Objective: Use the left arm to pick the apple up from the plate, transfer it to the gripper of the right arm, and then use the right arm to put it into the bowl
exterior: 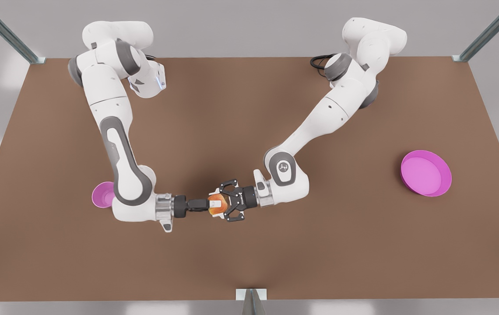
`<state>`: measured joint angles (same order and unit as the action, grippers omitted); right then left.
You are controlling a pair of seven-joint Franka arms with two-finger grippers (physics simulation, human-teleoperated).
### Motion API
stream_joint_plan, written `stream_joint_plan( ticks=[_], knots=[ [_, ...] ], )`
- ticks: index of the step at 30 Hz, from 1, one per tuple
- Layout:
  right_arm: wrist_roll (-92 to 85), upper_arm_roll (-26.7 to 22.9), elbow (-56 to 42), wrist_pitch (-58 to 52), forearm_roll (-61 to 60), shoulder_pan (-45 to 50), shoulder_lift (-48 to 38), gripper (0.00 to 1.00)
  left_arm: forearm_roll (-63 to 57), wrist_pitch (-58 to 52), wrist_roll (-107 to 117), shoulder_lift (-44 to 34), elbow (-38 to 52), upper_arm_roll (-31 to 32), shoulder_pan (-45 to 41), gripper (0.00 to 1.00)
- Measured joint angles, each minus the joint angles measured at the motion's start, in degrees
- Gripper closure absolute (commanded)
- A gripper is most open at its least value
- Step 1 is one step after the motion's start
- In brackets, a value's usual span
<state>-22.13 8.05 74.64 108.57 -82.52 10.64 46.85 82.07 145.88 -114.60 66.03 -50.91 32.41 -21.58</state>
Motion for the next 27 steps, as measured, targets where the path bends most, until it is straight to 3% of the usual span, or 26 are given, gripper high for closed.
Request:
stream_joint_plan(
  ticks=[3, 5, 8, 10, 12, 13, 23, 25, 27],
  knots=[
    [-0.23, 0.01, 0.57, 0.37, 0.24, 0.74, -0.07, 0.0, 0.12, 0.08, -0.74, 0.0, 0.0, 0.0, 0.04, 0.22],
    [-0.35, 0.01, 0.67, 0.54, 0.42, 1.04, -0.14, 0.1, 0.16, 0.11, -1.18, 0.0, 0.0, 0.0, 0.04, 0.22],
    [-0.53, 0.01, 0.7, 0.7, 0.57, 1.12, -0.17, 0.17, 0.18, 0.14, -1.74, 0.0, 0.0, -0.05, 0.04, 0.22],
    [-0.63, 0.01, 0.71, 0.77, 0.6, 1.1, -0.18, 0.19, 0.16, 0.12, -2.03, 0.0, 0.0, -0.1, 0.04, 0.14],
    [-0.72, -0.06, 0.68, 0.78, 0.85, 1.02, -0.19, 0.19, 0.13, 0.1, -2.28, 0.0, 0.0, -0.09, 0.04, 0.09],
    [-0.76, -0.07, 0.65, 0.79, 1.03, 0.96, -0.19, 0.19, 0.11, 0.09, -2.38, 0.0, 0.0, -0.09, 0.02, 0.01],
    [-1.02, -0.09, 2.03, -1.88, 10.94, -4.78, -2.32, 0.19, 0.08, 0.12, -3.17, -0.01, -0.03, -0.18, 0.06, 0.0],
    [-1.05, -0.09, 2.2, -3.63, 15.21, -7.38, -3.15, 0.19, -0.74, 0.0, -2.2, -0.7, -0.38, -5.13, 0.29, 0.0],
    [-1.09, -0.08, 2.91, -5.29, 20.03, -9.92, -4.73, 0.19, -12.29, -2.62, 2.79, -3.94, -2.39, -12.3, 3.18, 0.0]
  ],
)
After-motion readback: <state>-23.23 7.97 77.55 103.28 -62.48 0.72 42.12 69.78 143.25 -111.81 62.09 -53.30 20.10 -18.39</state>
